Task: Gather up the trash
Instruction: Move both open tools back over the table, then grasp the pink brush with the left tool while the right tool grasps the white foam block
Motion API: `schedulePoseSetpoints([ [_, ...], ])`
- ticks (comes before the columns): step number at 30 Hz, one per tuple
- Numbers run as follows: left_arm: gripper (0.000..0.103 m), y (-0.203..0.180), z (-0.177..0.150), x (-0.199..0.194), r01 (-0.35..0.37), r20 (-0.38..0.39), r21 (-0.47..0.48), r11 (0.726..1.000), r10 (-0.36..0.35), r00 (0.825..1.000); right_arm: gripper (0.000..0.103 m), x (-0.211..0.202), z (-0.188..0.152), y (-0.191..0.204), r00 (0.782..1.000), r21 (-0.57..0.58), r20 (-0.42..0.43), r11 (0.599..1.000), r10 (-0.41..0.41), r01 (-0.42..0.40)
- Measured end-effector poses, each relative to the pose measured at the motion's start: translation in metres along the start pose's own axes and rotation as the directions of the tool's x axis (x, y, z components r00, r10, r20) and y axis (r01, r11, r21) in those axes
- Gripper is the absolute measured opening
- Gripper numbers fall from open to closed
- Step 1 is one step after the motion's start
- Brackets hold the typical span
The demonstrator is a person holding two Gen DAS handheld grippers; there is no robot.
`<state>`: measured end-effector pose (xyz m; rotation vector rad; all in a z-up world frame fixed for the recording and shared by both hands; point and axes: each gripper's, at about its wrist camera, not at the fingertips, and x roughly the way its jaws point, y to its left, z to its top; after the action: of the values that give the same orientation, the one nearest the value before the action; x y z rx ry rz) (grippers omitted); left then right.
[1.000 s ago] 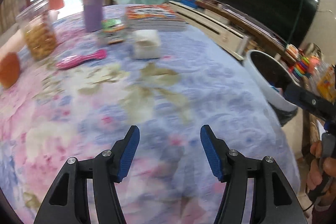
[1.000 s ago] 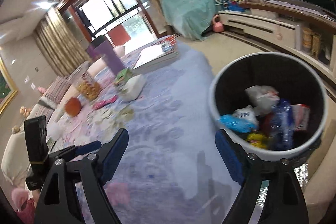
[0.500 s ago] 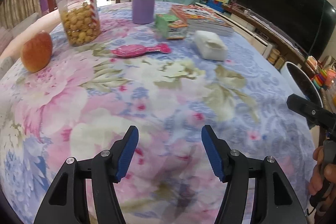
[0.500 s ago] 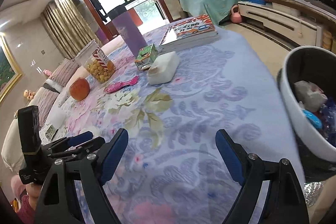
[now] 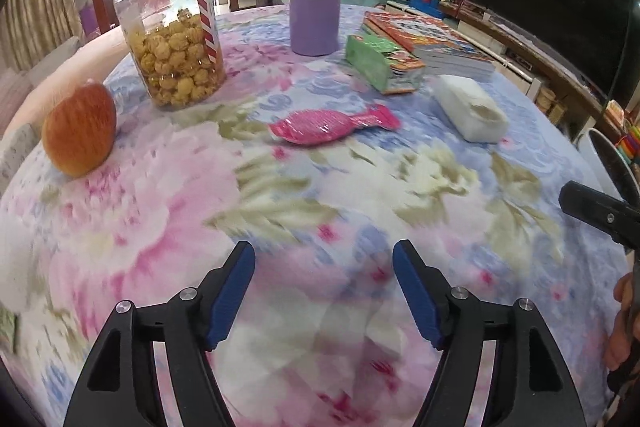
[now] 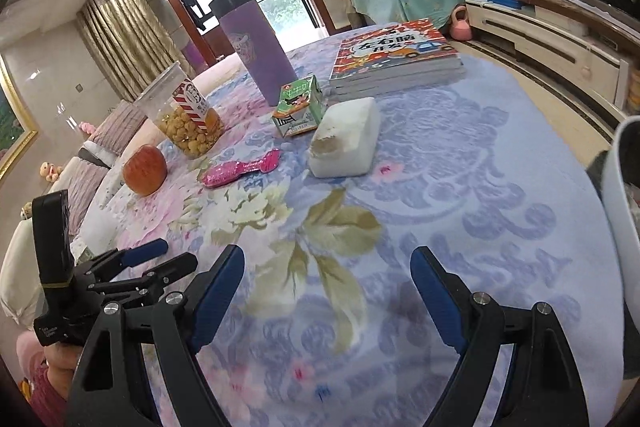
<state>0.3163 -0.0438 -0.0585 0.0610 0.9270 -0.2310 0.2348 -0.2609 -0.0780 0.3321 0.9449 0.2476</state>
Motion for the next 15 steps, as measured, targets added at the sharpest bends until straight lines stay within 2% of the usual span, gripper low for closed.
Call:
schedulePoseSetpoints([
  [12,0.081,0.015,0.058,0.062,-0.025,-0.013,0.17,0.985,0.028,1.0,0.087,0.05,0.036,0.017,0.998,-0.025,0.006,0.998,-0.065,0.065],
  [15,0.082,0.015,0.07,0.075,0.003,-0.011,0.211,0.978,-0.001,1.0,0.087,0.061,0.046,0.016,0.997,-0.023,0.011,0.997,-0.078,0.078],
])
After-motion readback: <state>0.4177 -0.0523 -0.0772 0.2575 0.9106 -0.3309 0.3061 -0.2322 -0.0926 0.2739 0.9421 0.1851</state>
